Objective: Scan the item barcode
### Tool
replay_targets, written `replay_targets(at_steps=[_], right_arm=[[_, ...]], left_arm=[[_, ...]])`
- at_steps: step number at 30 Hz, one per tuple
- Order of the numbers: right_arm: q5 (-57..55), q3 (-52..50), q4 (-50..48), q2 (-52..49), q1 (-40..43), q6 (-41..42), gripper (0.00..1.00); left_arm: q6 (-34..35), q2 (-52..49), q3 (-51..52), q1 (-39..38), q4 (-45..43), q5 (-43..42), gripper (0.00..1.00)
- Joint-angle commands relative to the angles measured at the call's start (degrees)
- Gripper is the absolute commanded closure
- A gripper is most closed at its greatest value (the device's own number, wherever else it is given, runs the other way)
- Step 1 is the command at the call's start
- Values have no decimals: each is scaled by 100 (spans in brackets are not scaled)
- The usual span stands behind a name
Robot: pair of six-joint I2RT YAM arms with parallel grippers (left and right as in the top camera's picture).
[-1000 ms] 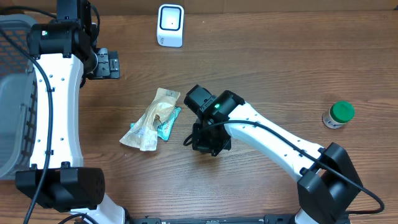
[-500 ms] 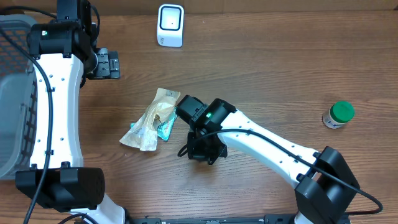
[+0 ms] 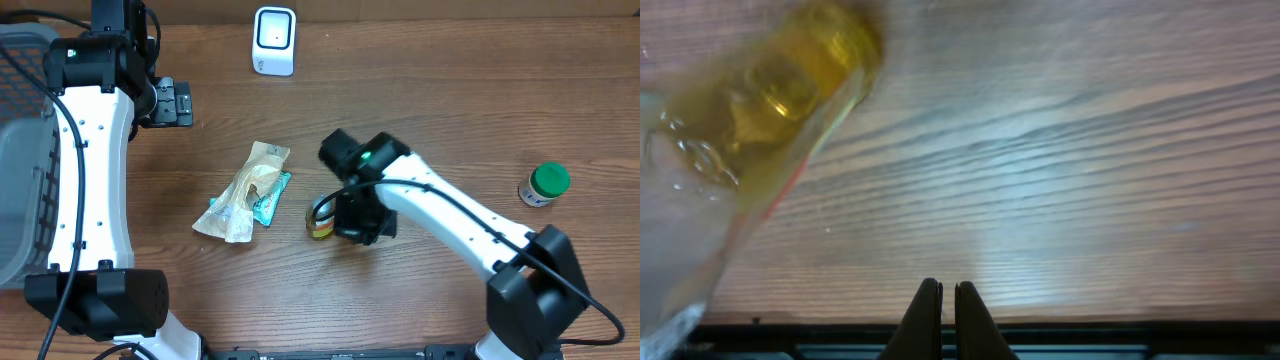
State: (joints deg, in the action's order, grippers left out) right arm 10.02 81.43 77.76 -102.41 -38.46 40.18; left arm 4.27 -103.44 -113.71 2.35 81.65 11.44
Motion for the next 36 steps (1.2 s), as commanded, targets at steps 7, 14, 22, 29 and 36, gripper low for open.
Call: replay_targets(at_steps=[7,14,22,29,36], right_arm=[[-348,612,-188,1298,627,-1845,43],[-584,603,-918,1375,822,-1980,15],[691,560,-988,1318,739,-3128,13],[697,136,-1115,1290,282,-4474,16],[511,-494,-2087,1287,22,-5080,19]], left_arm=[[-42,-4,-68,-13,-2,57,0],[-42,-4,-68,-13,-2,57,0],[-42,-4,-68,-13,-2,57,0],[-42,-4,-68,-13,-2,57,0],[-42,-4,-68,-11,-2,57,0]])
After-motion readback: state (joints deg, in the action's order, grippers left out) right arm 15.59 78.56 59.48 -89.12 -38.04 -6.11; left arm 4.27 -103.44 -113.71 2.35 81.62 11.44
